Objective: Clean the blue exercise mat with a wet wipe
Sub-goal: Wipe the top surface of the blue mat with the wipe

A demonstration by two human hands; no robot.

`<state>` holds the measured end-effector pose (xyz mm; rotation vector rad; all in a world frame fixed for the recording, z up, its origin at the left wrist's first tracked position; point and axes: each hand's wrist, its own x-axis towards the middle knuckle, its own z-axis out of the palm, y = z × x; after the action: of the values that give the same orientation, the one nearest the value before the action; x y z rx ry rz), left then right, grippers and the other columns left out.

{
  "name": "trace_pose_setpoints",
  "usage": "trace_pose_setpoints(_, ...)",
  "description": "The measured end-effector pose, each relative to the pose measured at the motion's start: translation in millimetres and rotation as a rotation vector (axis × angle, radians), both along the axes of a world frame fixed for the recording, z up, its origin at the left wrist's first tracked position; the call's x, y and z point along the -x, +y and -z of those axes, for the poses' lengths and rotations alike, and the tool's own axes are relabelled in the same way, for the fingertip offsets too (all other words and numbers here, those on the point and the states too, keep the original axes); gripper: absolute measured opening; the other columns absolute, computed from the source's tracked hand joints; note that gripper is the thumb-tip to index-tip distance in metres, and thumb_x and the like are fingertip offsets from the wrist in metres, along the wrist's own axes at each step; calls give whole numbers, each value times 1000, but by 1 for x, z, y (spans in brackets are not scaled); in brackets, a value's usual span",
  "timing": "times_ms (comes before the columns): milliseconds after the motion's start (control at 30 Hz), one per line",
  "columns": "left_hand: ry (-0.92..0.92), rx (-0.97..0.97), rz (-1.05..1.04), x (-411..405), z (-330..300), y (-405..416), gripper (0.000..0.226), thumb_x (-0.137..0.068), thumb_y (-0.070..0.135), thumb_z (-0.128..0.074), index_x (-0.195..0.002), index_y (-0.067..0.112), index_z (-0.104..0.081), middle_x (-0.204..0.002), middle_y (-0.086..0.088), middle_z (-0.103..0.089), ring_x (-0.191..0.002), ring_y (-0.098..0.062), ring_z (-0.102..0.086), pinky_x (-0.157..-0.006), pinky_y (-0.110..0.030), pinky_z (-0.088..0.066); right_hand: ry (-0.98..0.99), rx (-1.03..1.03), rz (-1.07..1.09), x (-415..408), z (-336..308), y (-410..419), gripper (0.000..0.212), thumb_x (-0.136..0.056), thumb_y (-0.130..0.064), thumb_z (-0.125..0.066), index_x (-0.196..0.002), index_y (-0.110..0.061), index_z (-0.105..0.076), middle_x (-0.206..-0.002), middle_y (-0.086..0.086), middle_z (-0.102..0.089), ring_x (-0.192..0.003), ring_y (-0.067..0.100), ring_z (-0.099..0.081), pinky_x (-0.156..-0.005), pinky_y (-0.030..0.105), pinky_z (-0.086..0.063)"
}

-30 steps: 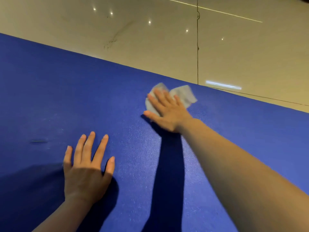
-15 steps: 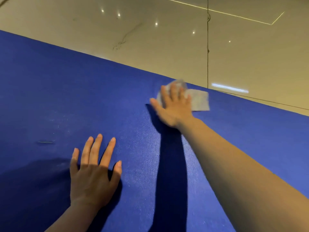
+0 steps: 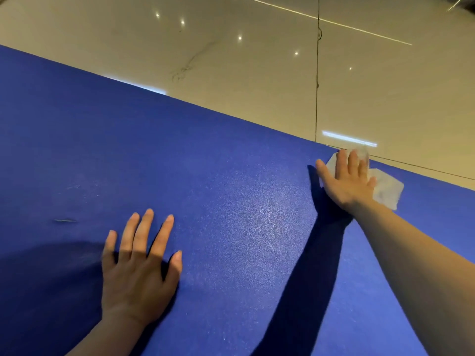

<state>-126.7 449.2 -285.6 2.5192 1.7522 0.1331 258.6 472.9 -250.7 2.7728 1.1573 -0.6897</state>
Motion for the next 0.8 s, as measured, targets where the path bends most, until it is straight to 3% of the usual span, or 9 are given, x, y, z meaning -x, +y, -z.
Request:
trace_pose_setpoints(67,4,14,1,-1,-1,1,70,-98,56,-8,-141,17,-47,-149,-18,-40,-136,-36,-36,-114,-56,-16,-18,10,3,25,1,17,94,-88,-78,-22,-157,-21,7,-163,0,16,-149,27,18,-119,51,10)
trace_pose_setpoints(133,5,20,-5,-1,1,1,68,-98,56,-8,-142,19,-44,-149,-17,-40,-136,-35,-36,-114,-55,-15,-24,4,-134,59,1,35,98,-87,-79,-22,-156,-17,10,-163,1,17,-148,29,19,-118,51,11)
trace_pose_setpoints(267,1,-24,-6,-2,2,0,61,-89,46,-33,-140,17,-49,-148,-17,-43,-136,-35,-37,-111,-58,-17,109,-61,-541,159,-4,46,92,-91,-74,-24,-156,-19,7,-163,-3,17,-148,25,21,-115,49,16)
trace_pose_setpoints(400,-17,-61,3,-2,2,0,61,-87,41,-35,-139,15,-53,-147,-18,-44,-135,-35,-39,-112,-57,-17,164,-92,-796,196,-3,28,78,-94,-70,-21,-156,-29,3,-162,-9,18,-146,15,26,-117,45,20)
trace_pose_setpoints(567,-48,-78,12,-1,2,1,57,-92,41,-35,-140,15,-52,-145,-18,-46,-135,-36,-42,-111,-57,-22,47,-29,-478,105,1,-16,68,-95,-66,-16,-153,-41,8,-160,-8,23,-147,16,25,-117,47,16)
trace_pose_setpoints(667,-26,-3,-3,-1,2,1,61,-91,45,-32,-142,16,-50,-147,-17,-43,-137,-34,-35,-111,-57,-17,17,39,-241,72,-1,-67,73,-93,-67,-17,-153,-37,11,-161,-5,23,-148,19,22,-117,49,12)
trace_pose_setpoints(800,14,62,36,0,1,3,62,-93,48,-29,-144,16,-46,-149,-18,-40,-139,-35,-31,-110,-63,-21,30,20,-37,93,1,-92,87,-88,-74,-16,-156,-25,9,-162,-1,20,-148,23,21,-118,49,12)
